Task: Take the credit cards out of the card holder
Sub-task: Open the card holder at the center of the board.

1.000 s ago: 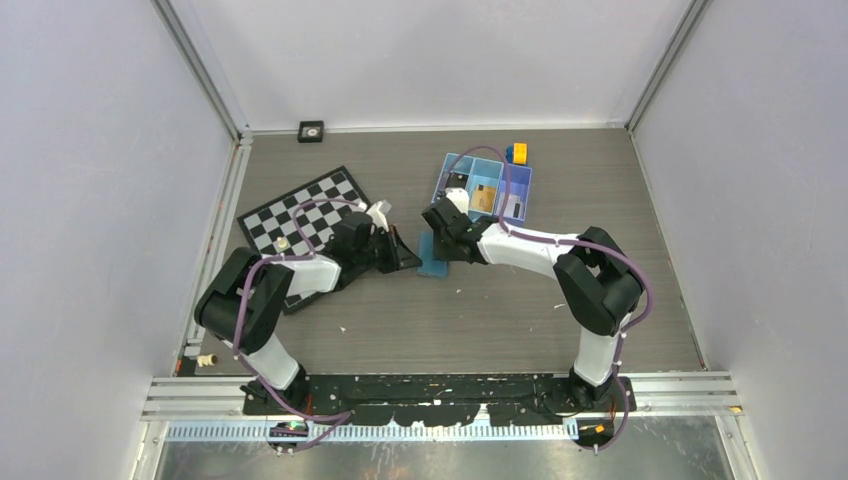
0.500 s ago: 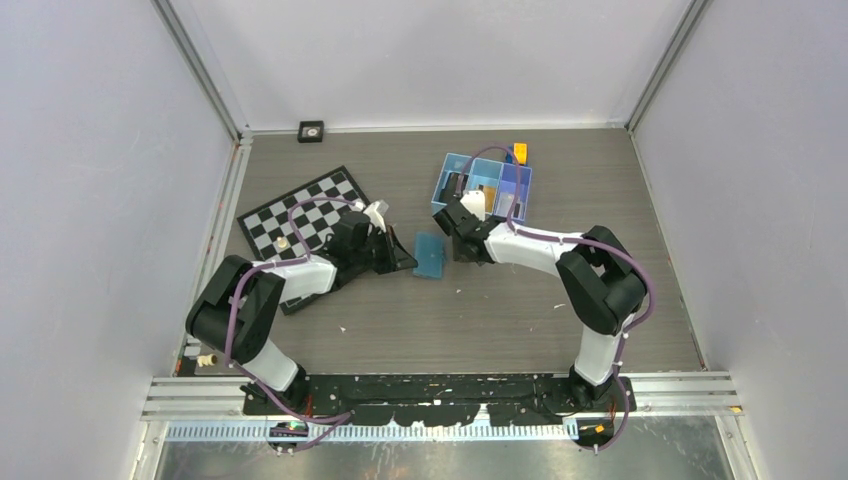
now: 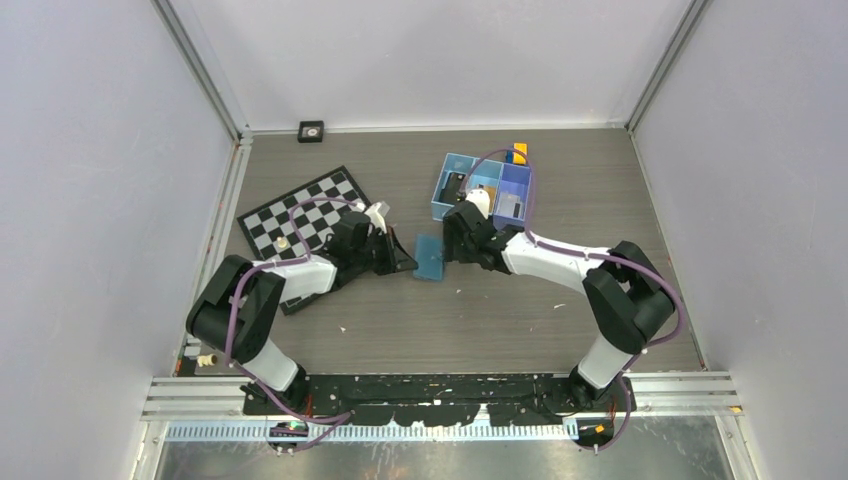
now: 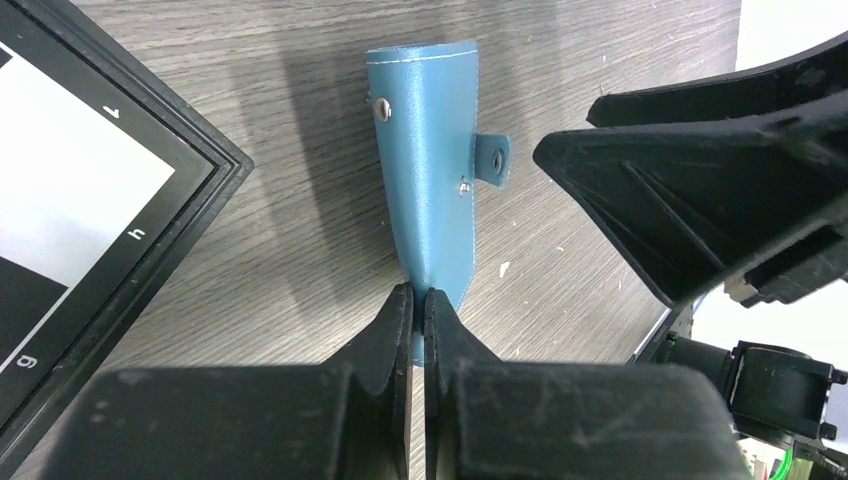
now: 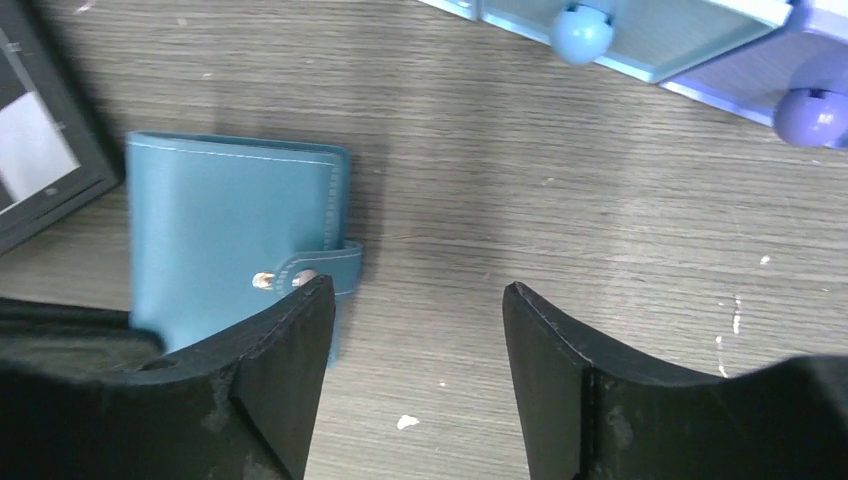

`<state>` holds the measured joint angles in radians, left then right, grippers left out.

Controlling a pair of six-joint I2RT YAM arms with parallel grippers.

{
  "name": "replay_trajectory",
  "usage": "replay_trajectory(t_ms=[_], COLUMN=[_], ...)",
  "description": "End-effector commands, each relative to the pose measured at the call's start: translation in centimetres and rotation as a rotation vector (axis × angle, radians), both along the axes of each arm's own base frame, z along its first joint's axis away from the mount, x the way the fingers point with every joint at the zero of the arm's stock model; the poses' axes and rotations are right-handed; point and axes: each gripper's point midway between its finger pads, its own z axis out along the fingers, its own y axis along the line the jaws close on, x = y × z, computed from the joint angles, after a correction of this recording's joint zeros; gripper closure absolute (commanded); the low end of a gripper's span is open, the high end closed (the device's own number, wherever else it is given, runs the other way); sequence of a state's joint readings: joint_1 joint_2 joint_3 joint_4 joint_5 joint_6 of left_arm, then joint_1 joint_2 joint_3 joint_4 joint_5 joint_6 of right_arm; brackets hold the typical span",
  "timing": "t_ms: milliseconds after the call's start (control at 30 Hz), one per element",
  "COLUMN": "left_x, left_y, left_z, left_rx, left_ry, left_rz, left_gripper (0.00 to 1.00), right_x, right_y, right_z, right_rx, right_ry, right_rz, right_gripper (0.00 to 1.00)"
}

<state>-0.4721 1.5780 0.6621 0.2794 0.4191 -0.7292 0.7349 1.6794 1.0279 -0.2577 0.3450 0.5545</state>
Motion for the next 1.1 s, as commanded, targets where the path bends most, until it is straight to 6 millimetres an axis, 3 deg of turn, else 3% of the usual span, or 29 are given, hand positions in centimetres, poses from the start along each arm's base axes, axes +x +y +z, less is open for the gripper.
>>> replay_trajectory(t_ms=[0,100,333,467,667,967,1067], left_x=[0.3,0.0,0.0,0.3,0.8,0.9,0.9], left_y=[-1.7,-2.4,-2.2,-1.6,0.1,0.4,0.4], left_z=[2.1,2.1,1.9,1.6,2.0,2.0,1.9], left_rx=[-0.066,-0.064,-0.045,-0.009,0.057,0.07,0.073], left_ry=[-0.044,-0.044,-0.042,-0.04,-0.09,-0.096,-0.092], left_rz=[-0.064,-0.085,-0.08,-0.049,0.027,0.039,0.035], left_gripper=[0.99,0.99,0.99,0.98,0.97,0.93,0.89], right_x=[0.2,-0.1,0.1,0.4,0.0,0.2,0.2], right_y=[3.0,3.8,3.7,3.0,3.7,3.1,3.0], right_z=[3.1,2.7,1.4,0.3,-0.3,-0.2,0.2], right_rx=[0.133,0.148,0.103,0.04,0.056,0.029,0.035], right_ry=[-0.087,-0.069,-0.03,0.003,0.044,0.039,0.023], right_rz=[0.096,0.132,0.113,0.084,0.101,0.086,0.084], right_gripper=[0.3,0.26,0.29,0.41,0.56,0.82,0.86])
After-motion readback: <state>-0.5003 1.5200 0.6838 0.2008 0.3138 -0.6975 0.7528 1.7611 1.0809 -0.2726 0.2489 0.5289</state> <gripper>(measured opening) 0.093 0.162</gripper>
